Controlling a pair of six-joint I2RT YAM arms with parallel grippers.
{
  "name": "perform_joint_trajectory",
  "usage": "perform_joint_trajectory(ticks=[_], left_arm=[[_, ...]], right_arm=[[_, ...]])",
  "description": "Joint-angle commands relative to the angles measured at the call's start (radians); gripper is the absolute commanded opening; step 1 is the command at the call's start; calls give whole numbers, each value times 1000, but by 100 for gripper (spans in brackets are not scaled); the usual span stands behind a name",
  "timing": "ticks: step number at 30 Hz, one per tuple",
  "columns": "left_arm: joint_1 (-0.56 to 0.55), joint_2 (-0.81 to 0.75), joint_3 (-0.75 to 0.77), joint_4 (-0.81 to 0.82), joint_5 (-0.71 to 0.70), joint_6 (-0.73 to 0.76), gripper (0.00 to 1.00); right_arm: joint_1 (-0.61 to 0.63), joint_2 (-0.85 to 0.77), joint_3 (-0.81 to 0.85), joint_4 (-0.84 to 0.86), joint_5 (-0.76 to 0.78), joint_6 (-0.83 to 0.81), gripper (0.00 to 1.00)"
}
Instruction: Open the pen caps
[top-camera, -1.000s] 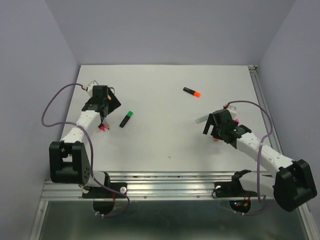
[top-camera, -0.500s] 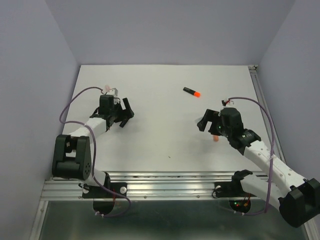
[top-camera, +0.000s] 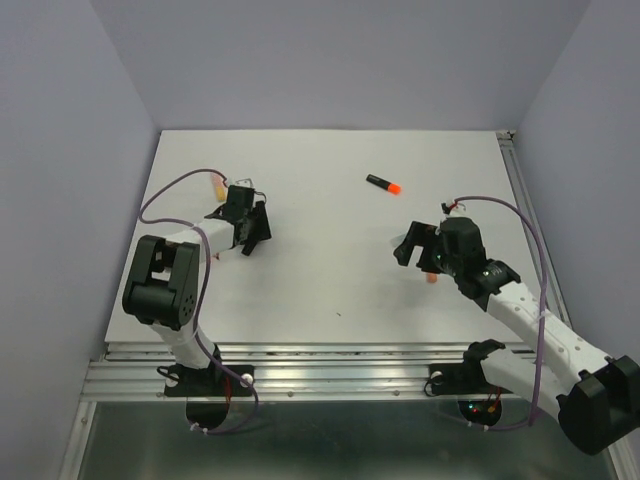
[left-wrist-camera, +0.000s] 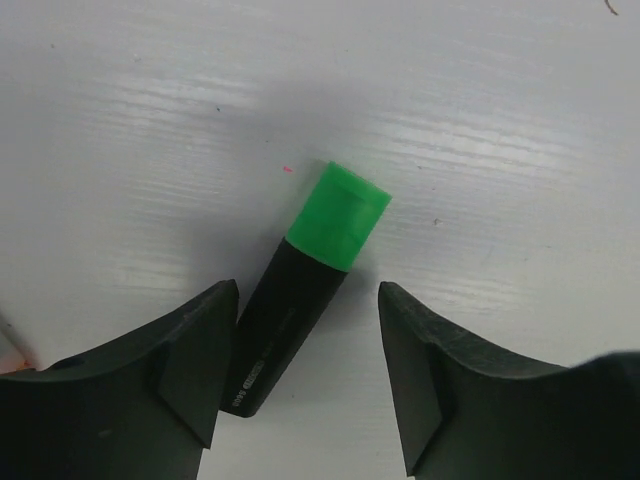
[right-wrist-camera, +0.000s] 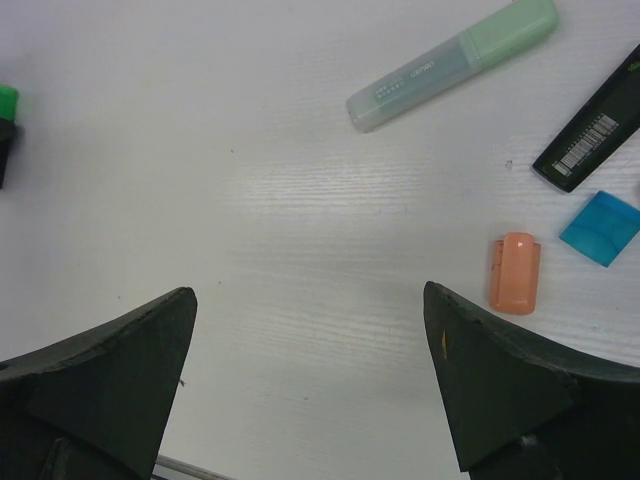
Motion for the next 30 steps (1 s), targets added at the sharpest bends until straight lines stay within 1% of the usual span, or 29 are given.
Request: perform_joint_trajectory(ticks=[1, 3, 6, 9, 12, 13, 14, 15, 16, 17, 20, 21, 24, 26, 27, 28, 29, 30], left_arm=[[-73, 18, 50, -122, -139, -9, 68], [-94, 27, 51, -152, -160, -23, 64], [-102, 35, 28, -152, -137, -54, 56], [-124, 45, -5, -151, -135, -86, 55], [-139, 56, -4, -146, -152, -95, 53], [-137, 62, 1, -149, -152, -102, 51], [-139, 64, 5, -151, -155, -105, 50], [-139, 67, 13, -154, -156, -108, 45], [-139, 73, 27, -161, -155, -111, 42], [-139, 79, 28, -165, -149, -115, 28], [-141, 73, 30, -165, -134, -125, 4], [-142, 65, 27, -159, -126, -125, 0], [-168, 0, 1, -114, -101, -115, 0], [-222, -86, -27, -68, -100, -103, 0], [-270, -118, -48, -27, -95, -100, 0], [-295, -151, -58, -16, -85, -100, 0], [-320, -206, -67, 28, -66, -97, 0], [-352, -230, -79, 59, -23, -97, 0]], right_arm=[[-7, -2, -26, 63, 26, -18, 100], [-4, 0, -26, 63, 27, -18, 100], [-5, -2, -32, 64, 32, -18, 100], [-5, -5, -34, 68, 33, -15, 100], [-5, -2, -36, 69, 27, -15, 100], [-5, -3, -36, 68, 27, -15, 100], [-5, -2, -36, 68, 27, -15, 100], [-5, -3, -36, 68, 27, -15, 100], [-5, -5, -34, 66, 30, -15, 100], [-5, -8, -32, 61, 33, -13, 100], [-7, -15, -34, 60, 39, -10, 100], [-5, -20, -36, 61, 38, -10, 100], [-5, -19, -36, 74, 10, -15, 100], [-5, -9, -32, 87, -36, -16, 100], [-5, -11, -29, 104, -60, -4, 100], [-7, -14, -32, 104, -69, 17, 100], [-5, -20, -42, 150, -101, 33, 100], [-5, -26, -51, 182, -185, 42, 100]])
